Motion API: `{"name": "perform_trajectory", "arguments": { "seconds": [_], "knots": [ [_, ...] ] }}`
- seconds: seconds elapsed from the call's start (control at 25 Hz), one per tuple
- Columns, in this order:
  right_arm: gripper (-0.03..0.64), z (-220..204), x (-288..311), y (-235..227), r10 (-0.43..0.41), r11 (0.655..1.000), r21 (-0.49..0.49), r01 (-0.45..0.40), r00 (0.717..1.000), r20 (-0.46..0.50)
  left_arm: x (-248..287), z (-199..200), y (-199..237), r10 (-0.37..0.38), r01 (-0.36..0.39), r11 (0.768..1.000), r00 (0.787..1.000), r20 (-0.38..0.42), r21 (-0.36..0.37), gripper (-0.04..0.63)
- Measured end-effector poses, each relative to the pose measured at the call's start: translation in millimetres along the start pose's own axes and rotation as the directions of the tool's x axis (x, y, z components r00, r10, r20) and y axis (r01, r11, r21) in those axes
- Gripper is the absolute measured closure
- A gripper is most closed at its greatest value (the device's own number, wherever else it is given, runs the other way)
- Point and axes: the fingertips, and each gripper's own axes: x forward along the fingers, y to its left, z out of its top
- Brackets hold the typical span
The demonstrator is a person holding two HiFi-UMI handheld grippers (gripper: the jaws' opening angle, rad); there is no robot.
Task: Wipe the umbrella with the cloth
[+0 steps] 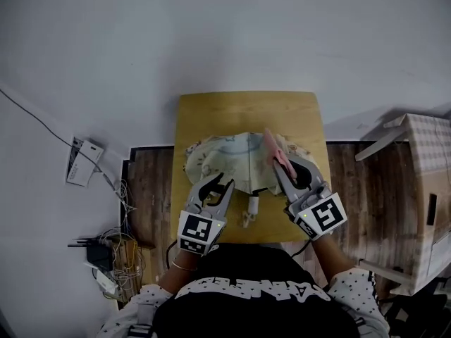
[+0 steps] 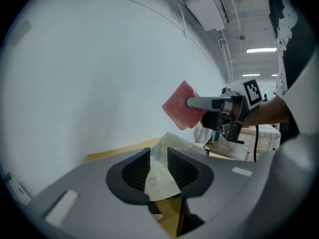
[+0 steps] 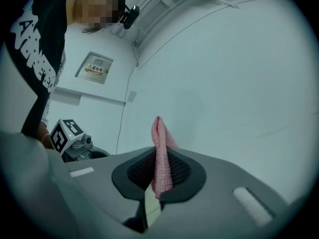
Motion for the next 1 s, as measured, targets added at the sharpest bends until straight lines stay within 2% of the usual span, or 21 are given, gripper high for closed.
{"name": "perform_trajectory", "arguments": {
  "seconds": [0.16, 0.28, 0.44, 0.6, 0.84, 1.0],
  "knots": [
    [0.584, -11.4, 19.8, 14.8, 0.038, 0.999, 0.005, -0.038, 0.999, -0.037, -21.3, -20.4, 52.4, 0.126, -0.129, 0.99, 0.991, -0.052, -0.051, 0.469],
    [0.584, -22.5, 33.7, 23.3, 0.061, 0.998, 0.006, -0.06, 0.995, -0.079, -25.1, -38.5, 73.9, 0.161, -0.169, 0.982, 0.982, -0.103, -0.077, 0.462],
    [0.584, -34.9, 52.0, 29.7, 0.079, 0.997, 0.009, -0.079, 0.989, -0.122, -14.3, -62.9, 76.1, 0.139, -0.162, 0.977, 0.977, -0.164, -0.137, 0.463],
    [0.584, -51.2, 67.4, 33.9, 0.101, 0.995, 0.011, -0.1, 0.981, -0.168, -6.2, -74.9, 76.5, 0.118, -0.148, 0.977, 0.974, -0.193, -0.152, 0.588],
    [0.584, -67.6, 88.2, 28.2, 0.1, 0.994, -0.019, -0.107, 0.971, -0.218, -11.3, -63.6, 75.7, 0.081, -0.112, 0.973, 0.985, -0.155, -0.202, 0.593],
    [0.584, -81.0, 104.9, 32.6, 0.14, 0.988, -0.026, -0.152, 0.957, -0.256, -17.0, -58.4, 74.0, 0.087, -0.117, 0.971, 0.986, -0.144, -0.211, 0.593]
  ]
}}
